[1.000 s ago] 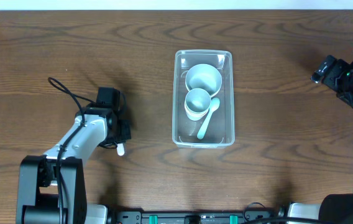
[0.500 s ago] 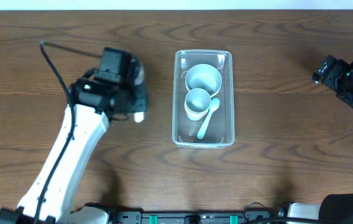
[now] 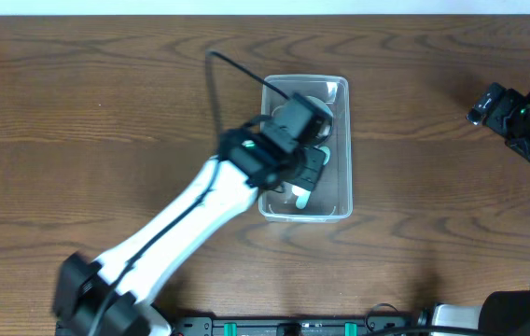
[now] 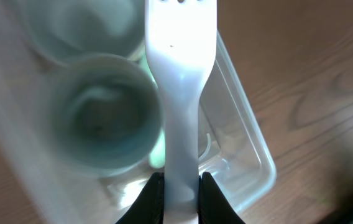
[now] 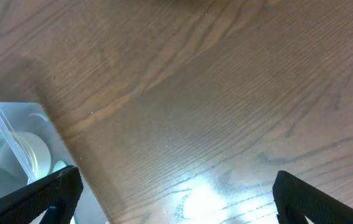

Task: Pack container
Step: 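Carry the white fork into the container with the left gripper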

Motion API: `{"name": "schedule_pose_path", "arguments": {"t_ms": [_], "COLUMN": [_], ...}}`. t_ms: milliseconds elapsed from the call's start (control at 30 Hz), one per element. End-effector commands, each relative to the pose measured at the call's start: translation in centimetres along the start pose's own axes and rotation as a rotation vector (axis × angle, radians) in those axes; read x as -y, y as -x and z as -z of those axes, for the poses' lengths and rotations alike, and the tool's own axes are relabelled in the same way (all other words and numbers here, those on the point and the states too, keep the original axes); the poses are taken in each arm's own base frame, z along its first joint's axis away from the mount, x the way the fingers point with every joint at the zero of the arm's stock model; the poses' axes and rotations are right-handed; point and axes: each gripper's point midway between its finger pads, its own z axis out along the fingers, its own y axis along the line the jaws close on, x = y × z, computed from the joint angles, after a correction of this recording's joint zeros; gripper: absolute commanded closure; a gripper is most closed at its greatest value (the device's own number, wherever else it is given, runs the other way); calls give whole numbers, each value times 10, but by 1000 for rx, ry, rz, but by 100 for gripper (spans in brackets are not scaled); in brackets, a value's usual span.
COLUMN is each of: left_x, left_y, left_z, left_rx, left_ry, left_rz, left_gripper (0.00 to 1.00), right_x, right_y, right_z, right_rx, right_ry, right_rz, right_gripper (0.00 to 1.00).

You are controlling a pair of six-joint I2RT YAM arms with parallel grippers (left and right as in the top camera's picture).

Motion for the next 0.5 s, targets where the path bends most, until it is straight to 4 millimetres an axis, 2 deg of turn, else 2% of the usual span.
{"name": "schedule_pose_path", "arguments": {"t_ms": [0, 167, 300, 400, 467], "left_x": [12, 24, 21, 14, 7], "left_y": [-12, -19, -25, -26, -22], "left_z": [-26, -40, -51, -60, -58], "left_rx": [-48, -65, -98, -103, -84], "left_ry": [14, 15, 31, 69, 106], "left_rz": [-17, -51, -51, -52, -52], "left_gripper": [94, 94, 94, 87, 85], "right_x": [2, 2, 2, 2, 2], "right_y": [0, 0, 0, 0, 0], "right_z": [0, 0, 0, 0, 0], "right_rx": [-1, -1, -1, -1, -1], "right_ry": [-2, -2, -2, -2, -2], "right_rz": [7, 7, 7, 7, 7], "right_gripper": [1, 1, 1, 1, 1]}}
